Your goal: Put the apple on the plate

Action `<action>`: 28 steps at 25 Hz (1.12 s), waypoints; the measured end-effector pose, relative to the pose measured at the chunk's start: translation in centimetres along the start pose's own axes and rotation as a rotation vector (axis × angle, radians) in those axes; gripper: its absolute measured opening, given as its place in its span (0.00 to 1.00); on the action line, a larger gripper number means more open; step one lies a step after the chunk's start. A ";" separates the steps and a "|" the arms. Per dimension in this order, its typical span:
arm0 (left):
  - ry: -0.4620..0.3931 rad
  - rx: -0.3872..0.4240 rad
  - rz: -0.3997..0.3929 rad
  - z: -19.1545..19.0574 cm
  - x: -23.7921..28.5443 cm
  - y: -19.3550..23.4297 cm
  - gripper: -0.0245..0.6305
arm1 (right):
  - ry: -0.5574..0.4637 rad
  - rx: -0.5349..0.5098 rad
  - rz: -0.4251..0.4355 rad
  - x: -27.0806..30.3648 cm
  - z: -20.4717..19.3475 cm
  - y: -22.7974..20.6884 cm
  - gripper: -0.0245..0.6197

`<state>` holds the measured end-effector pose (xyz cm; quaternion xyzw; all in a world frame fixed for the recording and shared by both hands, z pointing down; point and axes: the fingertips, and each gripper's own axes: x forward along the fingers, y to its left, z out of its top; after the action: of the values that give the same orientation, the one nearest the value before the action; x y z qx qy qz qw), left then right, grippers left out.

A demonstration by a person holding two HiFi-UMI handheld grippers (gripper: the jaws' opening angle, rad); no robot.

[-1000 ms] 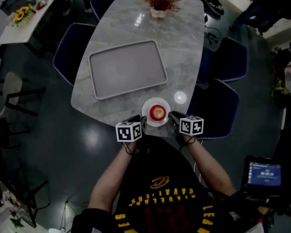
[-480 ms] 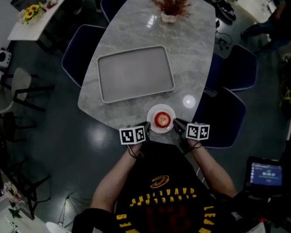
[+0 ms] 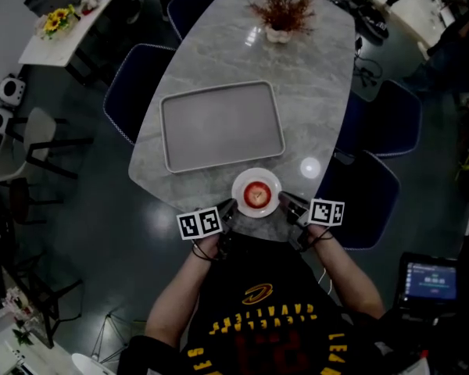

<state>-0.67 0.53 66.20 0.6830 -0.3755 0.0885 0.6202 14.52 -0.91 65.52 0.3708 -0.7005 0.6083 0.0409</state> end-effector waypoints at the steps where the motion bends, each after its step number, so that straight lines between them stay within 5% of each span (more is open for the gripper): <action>1: -0.015 -0.009 -0.009 0.5 -0.3 -0.1 0.09 | -0.003 0.006 0.019 0.2 0.3 0.6 0.09; 7: -0.111 -0.056 -0.069 4.1 -2.7 -1.3 0.08 | -0.031 0.020 0.150 1.6 2.7 5.0 0.08; 18: -0.271 -0.113 -0.146 12.3 -5.9 -2.4 0.07 | -0.031 0.090 0.124 4.4 6.9 8.3 0.08; 23: -0.313 -0.101 -0.168 16.8 -6.1 -2.6 0.07 | -0.054 -0.003 0.234 7.4 10.7 10.7 0.08; 28: -0.345 -0.094 -0.183 19.9 -6.8 -2.8 0.07 | -0.075 -0.010 0.229 9.0 12.6 11.8 0.08</action>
<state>-10.58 -15.08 55.72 0.6896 -0.4164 -0.1041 0.5833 6.24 -16.48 57.16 0.3109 -0.7424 0.5910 -0.0531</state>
